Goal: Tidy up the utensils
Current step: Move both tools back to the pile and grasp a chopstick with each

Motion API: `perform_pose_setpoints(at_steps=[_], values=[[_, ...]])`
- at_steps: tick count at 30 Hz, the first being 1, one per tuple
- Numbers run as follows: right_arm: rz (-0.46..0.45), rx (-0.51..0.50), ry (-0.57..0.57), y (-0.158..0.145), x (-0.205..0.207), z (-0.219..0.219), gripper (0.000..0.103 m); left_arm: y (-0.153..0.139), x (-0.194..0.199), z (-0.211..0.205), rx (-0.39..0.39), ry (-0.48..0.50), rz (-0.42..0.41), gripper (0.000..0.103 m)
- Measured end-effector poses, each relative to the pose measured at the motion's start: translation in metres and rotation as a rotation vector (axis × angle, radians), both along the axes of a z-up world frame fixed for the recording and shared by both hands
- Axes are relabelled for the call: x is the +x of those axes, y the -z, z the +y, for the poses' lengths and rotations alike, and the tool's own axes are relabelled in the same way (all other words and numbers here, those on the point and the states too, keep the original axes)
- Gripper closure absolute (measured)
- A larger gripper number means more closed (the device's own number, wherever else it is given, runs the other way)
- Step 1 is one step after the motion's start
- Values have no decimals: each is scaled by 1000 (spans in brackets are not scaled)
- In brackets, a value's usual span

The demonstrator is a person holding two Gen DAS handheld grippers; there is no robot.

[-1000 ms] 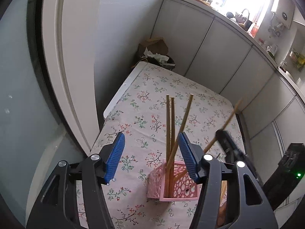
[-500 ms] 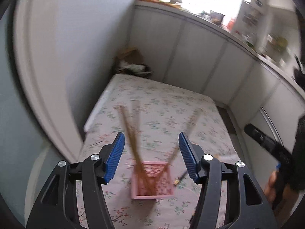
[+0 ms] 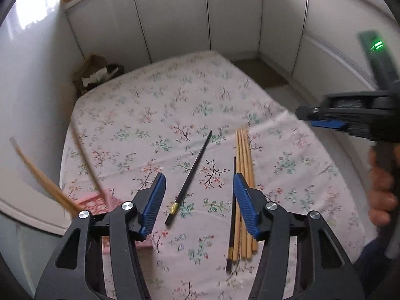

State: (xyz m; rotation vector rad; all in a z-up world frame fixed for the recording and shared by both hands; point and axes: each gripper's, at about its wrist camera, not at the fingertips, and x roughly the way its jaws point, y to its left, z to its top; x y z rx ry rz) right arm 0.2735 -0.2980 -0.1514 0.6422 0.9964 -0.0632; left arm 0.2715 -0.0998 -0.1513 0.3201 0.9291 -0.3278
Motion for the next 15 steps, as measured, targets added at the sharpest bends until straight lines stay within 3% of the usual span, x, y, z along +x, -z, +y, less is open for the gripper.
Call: perform_pose_setpoints(at_steps=[3, 8, 15], values=[[9, 9, -9, 2, -2, -2, 66, 19, 19, -12, 31, -14, 44, 52], [34, 63, -28, 9, 3, 0, 66, 60, 63, -19, 14, -78, 180, 53], [36, 88, -34, 9, 2, -4, 66, 115, 106, -24, 130, -130, 269, 56]])
